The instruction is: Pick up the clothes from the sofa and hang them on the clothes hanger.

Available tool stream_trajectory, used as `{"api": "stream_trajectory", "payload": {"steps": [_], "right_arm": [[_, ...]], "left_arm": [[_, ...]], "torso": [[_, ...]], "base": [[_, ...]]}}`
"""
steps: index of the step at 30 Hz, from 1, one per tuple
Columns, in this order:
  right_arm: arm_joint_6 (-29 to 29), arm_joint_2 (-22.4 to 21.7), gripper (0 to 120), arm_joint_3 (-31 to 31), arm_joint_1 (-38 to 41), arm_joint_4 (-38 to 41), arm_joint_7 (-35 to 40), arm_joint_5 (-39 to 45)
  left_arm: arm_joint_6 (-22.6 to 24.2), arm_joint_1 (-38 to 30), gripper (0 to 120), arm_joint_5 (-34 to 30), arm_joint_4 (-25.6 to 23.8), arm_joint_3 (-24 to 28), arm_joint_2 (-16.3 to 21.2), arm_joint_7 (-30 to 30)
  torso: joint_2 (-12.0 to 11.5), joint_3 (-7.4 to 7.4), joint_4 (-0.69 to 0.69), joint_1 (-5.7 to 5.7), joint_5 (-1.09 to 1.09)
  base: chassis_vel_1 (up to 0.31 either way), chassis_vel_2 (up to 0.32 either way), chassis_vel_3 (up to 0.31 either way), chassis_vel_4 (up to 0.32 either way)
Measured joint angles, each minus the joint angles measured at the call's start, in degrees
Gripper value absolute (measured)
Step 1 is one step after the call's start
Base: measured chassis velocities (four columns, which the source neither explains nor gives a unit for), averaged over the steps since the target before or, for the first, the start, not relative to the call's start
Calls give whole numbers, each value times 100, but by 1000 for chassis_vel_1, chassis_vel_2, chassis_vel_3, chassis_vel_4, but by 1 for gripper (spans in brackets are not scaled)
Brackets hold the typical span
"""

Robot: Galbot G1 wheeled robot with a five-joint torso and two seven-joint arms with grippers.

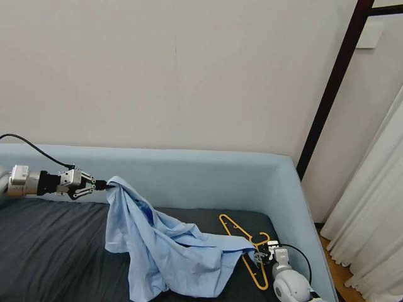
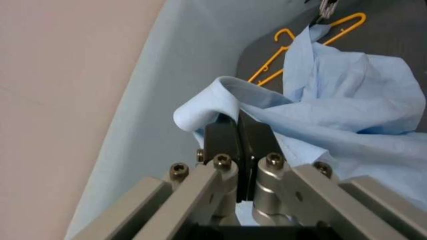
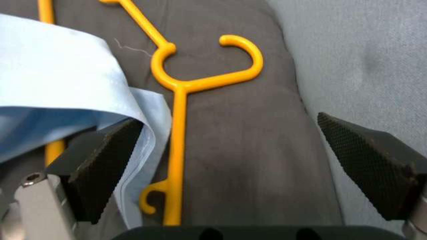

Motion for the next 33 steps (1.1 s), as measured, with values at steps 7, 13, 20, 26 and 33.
{"api": "stream_trajectory", "payload": {"steps": [7,13,20,26,33], "right_arm": [[484,99,100,43,113,-243,-182,-83],[1717,58,100,142,145,17,-1425,316],[1735,-13,100,95,173,-101,-1553,223],[462,-117,100,-35,-3,-152,-1246,-389],[-374,-500,100,-159,-344,854,-1343,378]], "left_arm": [[-13,78,0,-6,-82,-16,-57,-25],[-73,243,0,88,-69,-66,-212,-55],[-99,263,0,202,24,-61,-362,-66],[-151,259,0,270,105,-35,-451,-70],[-188,231,0,282,157,-19,-470,-79]], "torso": [[0,0,-2,0,1],[0,0,1,0,1],[0,0,-2,0,1],[0,0,-1,0,2],[0,0,-1,0,2]], "base": [[0,0,0,0],[0,0,0,0],[0,0,0,0],[0,0,0,0],[0,0,0,0]]}}
